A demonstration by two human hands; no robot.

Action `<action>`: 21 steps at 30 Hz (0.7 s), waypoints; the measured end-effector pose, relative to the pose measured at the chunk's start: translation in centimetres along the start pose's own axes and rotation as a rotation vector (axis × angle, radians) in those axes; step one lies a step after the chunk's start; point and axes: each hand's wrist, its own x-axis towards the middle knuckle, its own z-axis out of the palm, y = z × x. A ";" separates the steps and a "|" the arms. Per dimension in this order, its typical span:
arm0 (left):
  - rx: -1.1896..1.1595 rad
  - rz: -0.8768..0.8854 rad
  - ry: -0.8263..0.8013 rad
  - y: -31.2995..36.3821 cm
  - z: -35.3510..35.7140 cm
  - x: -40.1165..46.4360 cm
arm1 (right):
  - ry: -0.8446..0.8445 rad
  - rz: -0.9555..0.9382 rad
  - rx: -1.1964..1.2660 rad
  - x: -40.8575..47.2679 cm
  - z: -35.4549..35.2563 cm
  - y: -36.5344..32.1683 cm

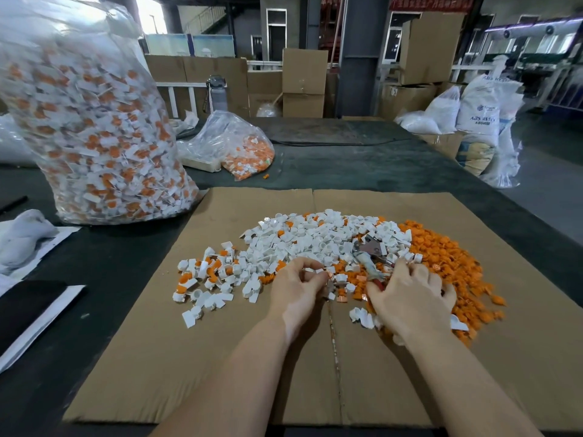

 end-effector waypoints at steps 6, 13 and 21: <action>-0.100 -0.036 -0.001 0.4 0.1 0.0 | -0.143 0.030 -0.057 1.1 -0.1 -0.2; -0.224 -0.068 0.000 0.7 -0.1 0.1 | -0.062 0.043 -0.056 1.6 0.0 -0.3; -0.341 -0.134 0.018 0.9 -0.2 0.4 | -0.003 -0.125 0.098 1.1 -2.3 -0.6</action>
